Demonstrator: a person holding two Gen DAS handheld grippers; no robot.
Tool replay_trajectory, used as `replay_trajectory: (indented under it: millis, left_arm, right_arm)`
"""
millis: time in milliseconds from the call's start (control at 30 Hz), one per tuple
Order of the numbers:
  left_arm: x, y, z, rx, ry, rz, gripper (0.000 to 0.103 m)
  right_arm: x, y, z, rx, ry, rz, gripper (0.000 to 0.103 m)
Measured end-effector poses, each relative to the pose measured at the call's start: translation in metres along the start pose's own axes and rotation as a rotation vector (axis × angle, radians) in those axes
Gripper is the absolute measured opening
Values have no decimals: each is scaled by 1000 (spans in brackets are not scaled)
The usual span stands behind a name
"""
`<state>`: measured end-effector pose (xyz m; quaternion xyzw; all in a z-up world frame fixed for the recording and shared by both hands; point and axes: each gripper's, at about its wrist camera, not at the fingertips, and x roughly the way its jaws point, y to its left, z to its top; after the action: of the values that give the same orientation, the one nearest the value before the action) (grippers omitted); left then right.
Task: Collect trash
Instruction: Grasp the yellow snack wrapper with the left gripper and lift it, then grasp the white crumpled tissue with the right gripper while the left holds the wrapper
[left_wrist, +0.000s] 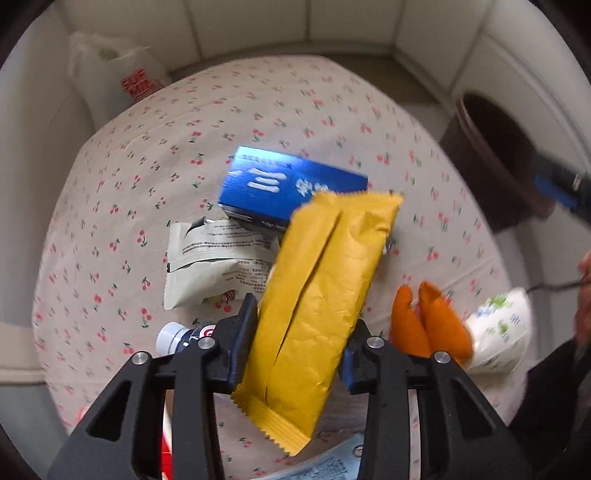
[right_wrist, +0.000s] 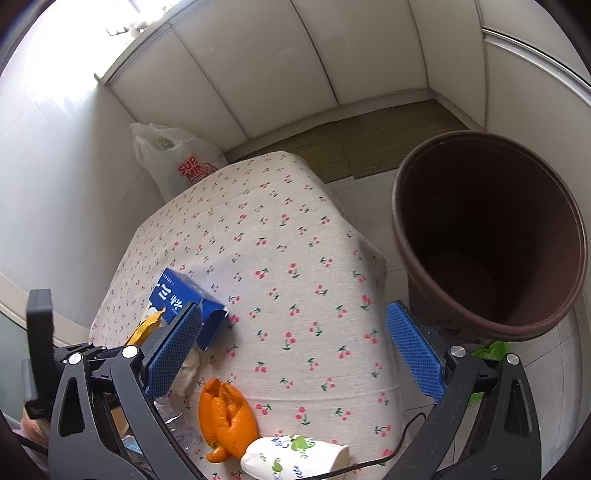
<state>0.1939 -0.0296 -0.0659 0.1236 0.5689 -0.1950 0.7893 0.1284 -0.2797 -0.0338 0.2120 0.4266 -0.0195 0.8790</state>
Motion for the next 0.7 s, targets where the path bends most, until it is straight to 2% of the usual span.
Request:
replay_trajectory:
  millis: [33,167,367,433,533,567,633,700]
  left_arm:
    - [-4,7,-2,-49,-33,-36,24]
    - [-20,27,-15,-205,-135,-168,11]
    - [-55,68,-42,-398,-303,-329,9]
    - [-72,92,-57,-475,-377,-392,9]
    - [-96,131,-80,-576,-524,-501,9]
    - [-101,138,-85,-589,-548,-513,9]
    - [-111,156,-96,-616,-599,-540,9]
    - [-116,166,-102,-622,-625,-546,9]
  right_arm:
    - [1,6,-1,-23,-4,-2,96]
    - [1,31,-9,-150,-42,-18,96]
    - [10,69,-31,-326,1,42,96]
    - [19,85,-40,-375,70,66,95]
    - [31,105,-49,-366,190,126,90]
    - [34,109,-51,-352,217,135,88]
    - [48,119,-55,-267,311,150,83]
    - [65,121,-56,-113,417,190,78]
